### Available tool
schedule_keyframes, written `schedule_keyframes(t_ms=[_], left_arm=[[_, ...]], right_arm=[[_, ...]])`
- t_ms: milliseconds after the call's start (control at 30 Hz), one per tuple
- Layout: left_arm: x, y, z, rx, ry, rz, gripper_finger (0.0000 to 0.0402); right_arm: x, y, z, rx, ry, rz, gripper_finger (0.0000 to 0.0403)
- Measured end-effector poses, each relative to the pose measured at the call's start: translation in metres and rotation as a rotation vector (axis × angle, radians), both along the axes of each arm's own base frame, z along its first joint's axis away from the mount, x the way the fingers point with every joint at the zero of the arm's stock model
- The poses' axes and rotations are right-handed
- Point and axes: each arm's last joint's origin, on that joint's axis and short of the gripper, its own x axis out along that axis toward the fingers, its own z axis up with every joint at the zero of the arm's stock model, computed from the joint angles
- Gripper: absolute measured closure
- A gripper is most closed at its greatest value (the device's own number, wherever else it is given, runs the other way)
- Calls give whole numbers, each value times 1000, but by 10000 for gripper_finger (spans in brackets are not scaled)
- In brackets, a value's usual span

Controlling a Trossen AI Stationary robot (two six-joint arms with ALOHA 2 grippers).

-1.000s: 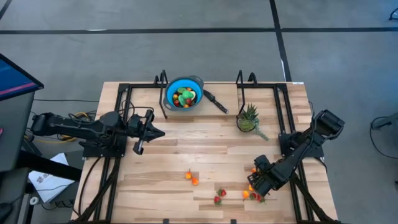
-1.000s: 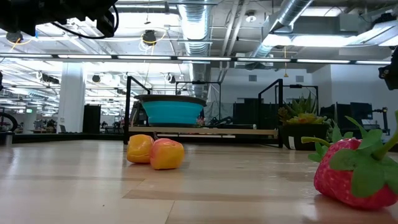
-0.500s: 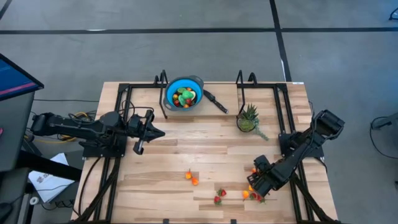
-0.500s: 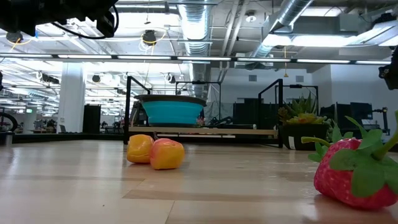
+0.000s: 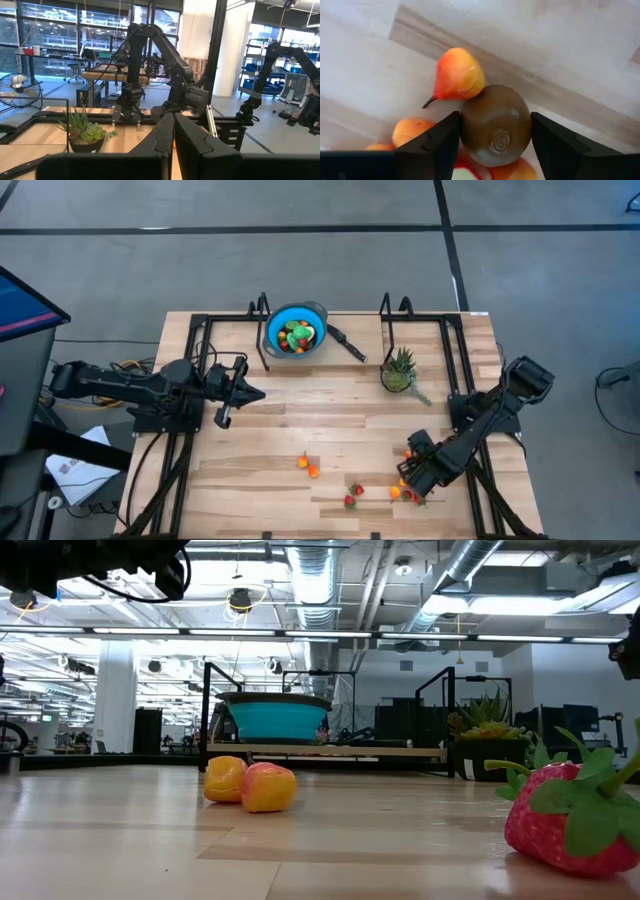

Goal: Pick & Place Fruit
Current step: Put the kiwi into the basket

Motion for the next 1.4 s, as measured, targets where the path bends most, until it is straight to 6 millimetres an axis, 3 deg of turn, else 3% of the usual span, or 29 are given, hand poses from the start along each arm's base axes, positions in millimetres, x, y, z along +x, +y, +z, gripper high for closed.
schedule_keyframes(t_ms=[167,433,767,1033,1400], left_arm=[[0,0,0,0,0,0,393],[0,0,0,0,0,0,393],[0,0,0,0,-1,0,393],[0,0,0,0,-1,0,393],[0,0,0,0,-1,0,393]], right_arm=[[4,4,8,6,-2,25,208],[16,8,36,-4,15,74,204],[58,-1,83,-127,-205,198,207],[107,-38,120,-309,-369,319,206],[169,-116,140,-497,-561,477,207]])
